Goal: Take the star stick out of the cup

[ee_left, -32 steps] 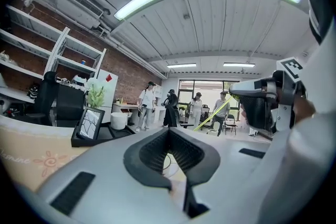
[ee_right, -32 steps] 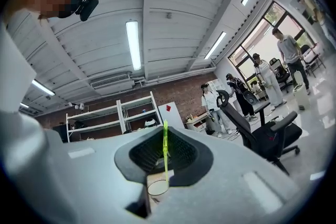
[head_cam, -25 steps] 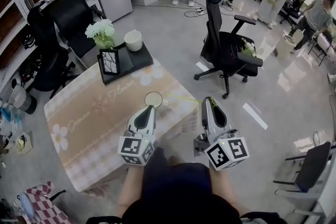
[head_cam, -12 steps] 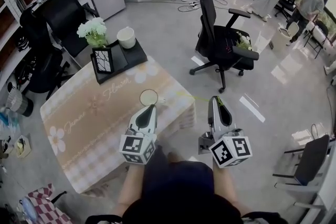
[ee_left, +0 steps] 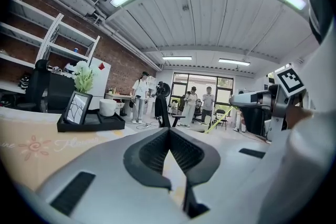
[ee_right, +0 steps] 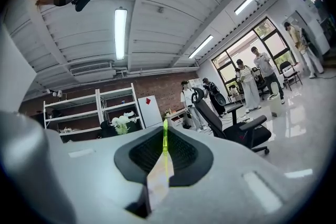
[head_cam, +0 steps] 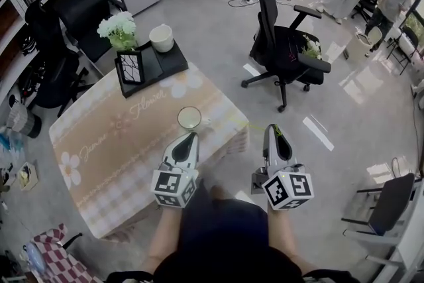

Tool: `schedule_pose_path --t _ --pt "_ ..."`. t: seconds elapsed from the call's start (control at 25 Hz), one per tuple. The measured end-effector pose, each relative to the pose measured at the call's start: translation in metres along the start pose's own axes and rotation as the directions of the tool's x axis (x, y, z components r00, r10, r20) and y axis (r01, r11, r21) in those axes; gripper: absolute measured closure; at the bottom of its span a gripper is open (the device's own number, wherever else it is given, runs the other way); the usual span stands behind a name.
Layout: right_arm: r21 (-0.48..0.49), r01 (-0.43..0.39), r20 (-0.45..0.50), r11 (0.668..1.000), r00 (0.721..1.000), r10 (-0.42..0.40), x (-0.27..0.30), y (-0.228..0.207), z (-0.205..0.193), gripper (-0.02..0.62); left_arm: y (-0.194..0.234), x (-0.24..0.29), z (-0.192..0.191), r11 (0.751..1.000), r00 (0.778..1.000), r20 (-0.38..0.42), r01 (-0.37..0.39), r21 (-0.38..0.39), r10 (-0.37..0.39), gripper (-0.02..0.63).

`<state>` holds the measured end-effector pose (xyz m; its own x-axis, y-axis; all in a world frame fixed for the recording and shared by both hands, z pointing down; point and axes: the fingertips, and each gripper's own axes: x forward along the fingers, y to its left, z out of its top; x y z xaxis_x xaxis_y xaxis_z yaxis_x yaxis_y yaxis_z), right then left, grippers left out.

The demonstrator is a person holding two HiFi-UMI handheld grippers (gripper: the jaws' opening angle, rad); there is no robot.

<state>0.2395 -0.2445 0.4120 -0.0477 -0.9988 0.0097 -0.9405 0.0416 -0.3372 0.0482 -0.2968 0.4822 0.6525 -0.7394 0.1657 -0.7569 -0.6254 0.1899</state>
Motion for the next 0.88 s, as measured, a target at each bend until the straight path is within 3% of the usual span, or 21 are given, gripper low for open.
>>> schedule_pose_path --t 0.88 --pt "-0.038 -0.030 0.001 0.999 1.000 0.030 0.010 0.007 -0.005 0.580 0.015 -0.006 0.001 0.999 0.999 0.000 -0.047 -0.003 0.047 0.597"
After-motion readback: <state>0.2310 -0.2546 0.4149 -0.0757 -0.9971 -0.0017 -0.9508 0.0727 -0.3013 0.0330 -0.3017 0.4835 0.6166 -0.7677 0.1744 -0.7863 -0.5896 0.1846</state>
